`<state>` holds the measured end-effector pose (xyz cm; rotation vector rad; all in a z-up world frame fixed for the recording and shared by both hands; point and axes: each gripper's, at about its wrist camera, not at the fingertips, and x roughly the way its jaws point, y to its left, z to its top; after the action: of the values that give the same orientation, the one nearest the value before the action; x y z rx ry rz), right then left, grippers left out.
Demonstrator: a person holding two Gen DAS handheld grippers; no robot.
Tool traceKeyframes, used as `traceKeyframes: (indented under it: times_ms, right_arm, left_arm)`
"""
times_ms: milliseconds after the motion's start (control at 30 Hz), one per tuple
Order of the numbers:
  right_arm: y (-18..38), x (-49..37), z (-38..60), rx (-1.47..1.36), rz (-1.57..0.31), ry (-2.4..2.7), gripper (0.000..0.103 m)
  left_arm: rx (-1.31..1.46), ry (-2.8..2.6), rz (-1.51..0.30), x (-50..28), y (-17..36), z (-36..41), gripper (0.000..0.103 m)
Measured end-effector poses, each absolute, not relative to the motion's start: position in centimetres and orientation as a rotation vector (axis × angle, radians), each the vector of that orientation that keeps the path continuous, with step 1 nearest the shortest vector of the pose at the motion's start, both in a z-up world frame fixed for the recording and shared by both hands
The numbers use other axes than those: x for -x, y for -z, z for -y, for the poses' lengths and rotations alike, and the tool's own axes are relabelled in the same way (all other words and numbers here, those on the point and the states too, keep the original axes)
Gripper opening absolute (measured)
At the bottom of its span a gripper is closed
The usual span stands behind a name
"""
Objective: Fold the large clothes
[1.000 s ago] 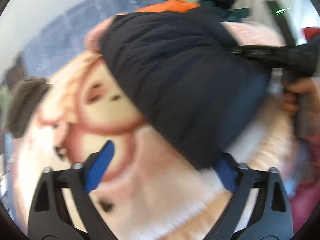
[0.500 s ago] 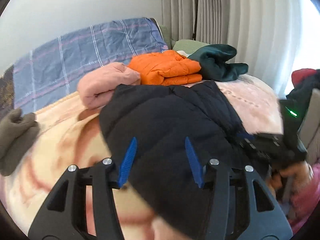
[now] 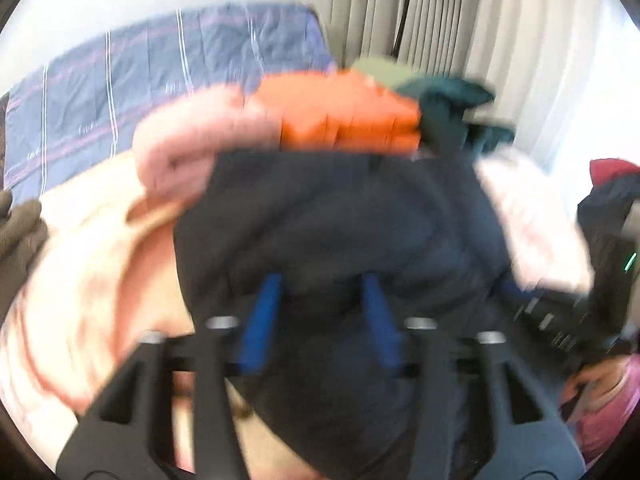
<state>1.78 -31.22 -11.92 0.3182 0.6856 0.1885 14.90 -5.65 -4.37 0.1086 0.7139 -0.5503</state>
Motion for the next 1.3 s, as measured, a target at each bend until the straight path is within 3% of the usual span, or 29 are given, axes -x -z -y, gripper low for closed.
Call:
traceKeyframes:
  times_ms: [133,300,567,700,933,1033,1133,1233,1300]
  right_arm:
    - [11.9,-1.8,31.2,-0.312,-0.688,-0.185,0.026]
    - [11.7,-1.8,31.1,-0.310,-0.679,-0.193,0.027]
    - [11.2,-1.6,30.5,-0.260,-0.698,-0.176,0.029]
    - [8.4,-1.3,30.9,-0.246,-0.739,-0.214,0.033]
    - [1.8,-6.0,30.9,-0.188,-0.617,-0.290,0.033]
    - [3.2,-10.3,31.1,-0.194,-0.676,-0.265,0.032]
    - [8.1,-13.5,32.0,-0.174,-0.784,-0.147,0.029]
    - [11.5,-13.3,34.3,-0.349,-0.786,-0.195,0.029]
    - [11.6,-12.9,34.1,-0.321,-0.776,-0.185,0.028]
  left_arm:
    - [-0.071,0.556,-0.684,-18.5,2.3,7.2,0.030]
    - [-0.320,0.406,-0.832,-24.1,10.5,11.7,0.035]
    - [-0.369,0.374,-0.826,-23.8,11.2,13.0,0.034]
    - [-0.424,0.357,-0.811,-24.1,11.6,13.8,0.033]
    - [-0.431,0.347,-0.803,-23.9,11.6,13.8,0.033]
    - [-0.423,0.346,-0.792,-23.7,11.5,13.6,0.033]
    - [-0.398,0.353,-0.784,-23.7,11.4,13.2,0.033]
    - [-0.353,0.378,-0.795,-24.1,11.3,12.6,0.033]
    - [-0.358,0.392,-0.785,-24.1,11.6,12.6,0.033]
